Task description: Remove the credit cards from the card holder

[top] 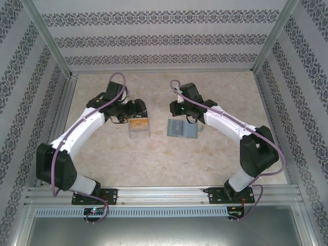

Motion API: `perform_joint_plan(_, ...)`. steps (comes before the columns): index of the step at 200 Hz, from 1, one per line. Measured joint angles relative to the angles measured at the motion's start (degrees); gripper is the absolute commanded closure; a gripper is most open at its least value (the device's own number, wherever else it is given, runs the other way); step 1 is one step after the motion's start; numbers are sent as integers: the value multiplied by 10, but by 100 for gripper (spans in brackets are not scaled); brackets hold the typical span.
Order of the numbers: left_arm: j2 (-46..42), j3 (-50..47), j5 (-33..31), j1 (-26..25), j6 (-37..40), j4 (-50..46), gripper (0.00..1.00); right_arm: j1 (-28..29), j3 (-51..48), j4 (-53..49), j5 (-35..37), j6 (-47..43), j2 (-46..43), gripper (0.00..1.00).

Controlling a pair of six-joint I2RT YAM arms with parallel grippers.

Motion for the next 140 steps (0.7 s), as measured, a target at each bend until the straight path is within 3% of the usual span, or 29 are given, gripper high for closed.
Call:
perform_joint_plan(60, 139, 85, 38, -76, 2, 24, 23, -86, -130, -72, 6, 103, -45, 97)
perform_joint_plan(140, 275, 130, 92, -126, -7, 54, 29, -129, -137, -83, -19, 99, -3, 82)
